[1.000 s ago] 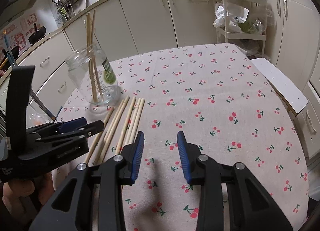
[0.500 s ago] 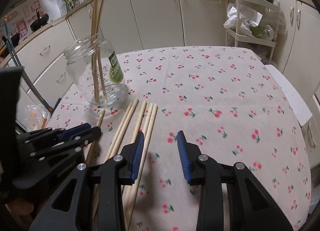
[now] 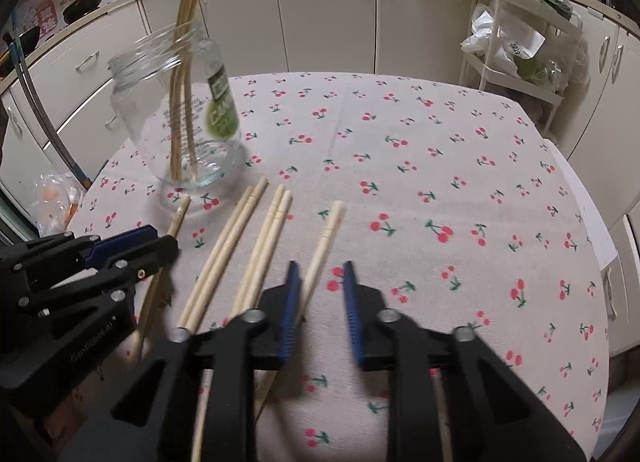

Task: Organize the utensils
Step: 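Move both open grippers back down toward the remaining chopsticks, then close the left gripper on one chopstick while the right gripper grasps another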

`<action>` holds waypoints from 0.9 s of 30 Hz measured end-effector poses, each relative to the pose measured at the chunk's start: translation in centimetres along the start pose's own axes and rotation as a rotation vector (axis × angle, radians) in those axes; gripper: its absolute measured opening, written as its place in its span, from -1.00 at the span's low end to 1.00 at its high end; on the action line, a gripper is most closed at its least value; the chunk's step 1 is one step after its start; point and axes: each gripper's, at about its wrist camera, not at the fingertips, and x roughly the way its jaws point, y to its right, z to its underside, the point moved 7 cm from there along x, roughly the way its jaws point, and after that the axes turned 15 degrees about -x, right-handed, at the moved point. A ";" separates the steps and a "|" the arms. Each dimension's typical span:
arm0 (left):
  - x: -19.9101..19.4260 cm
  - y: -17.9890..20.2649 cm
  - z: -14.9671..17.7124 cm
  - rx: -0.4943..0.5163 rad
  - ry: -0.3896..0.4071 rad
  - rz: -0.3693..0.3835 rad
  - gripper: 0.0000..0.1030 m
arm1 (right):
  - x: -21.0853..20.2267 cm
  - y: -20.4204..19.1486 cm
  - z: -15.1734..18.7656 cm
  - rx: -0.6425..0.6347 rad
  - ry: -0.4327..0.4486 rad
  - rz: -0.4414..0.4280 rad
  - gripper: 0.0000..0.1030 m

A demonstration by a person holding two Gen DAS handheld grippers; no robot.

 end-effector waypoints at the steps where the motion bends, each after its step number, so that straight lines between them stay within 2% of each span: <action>1: 0.0 0.1 0.0 0.004 0.000 0.002 -0.68 | 0.0 0.0 0.0 -0.003 -0.002 -0.006 -0.71; 3: 0.1 0.4 0.0 0.011 -0.008 0.020 -0.84 | 0.3 -0.1 -0.2 -0.015 -0.013 -0.008 -0.71; 7: 0.3 0.1 -0.3 -0.035 -0.048 0.082 -0.90 | 0.7 -0.6 -1.0 -0.042 -0.024 -0.011 -0.67; 11: 0.4 -1.0 -0.7 -0.100 -0.101 0.158 -0.90 | 0.6 -0.4 -0.7 -0.028 -0.028 -0.046 -0.88; 14: 0.4 -1.4 -0.7 -0.095 -0.115 0.168 -0.90 | 0.3 -0.4 -0.3 -0.039 -0.033 -0.055 -0.88; 19: 0.5 -0.9 -0.6 -0.034 -0.130 0.128 -0.89 | 0.6 -0.5 -0.7 -0.056 -0.057 -0.053 -0.87; 25: 0.8 0.2 -0.6 0.047 -0.101 0.045 -0.90 | 0.8 -0.6 -0.7 -0.082 -0.030 -0.045 -0.88; 27: 0.5 0.5 -0.5 0.048 -0.102 0.066 -0.90 | 0.6 -0.4 -0.4 -0.051 -0.027 -0.072 -0.88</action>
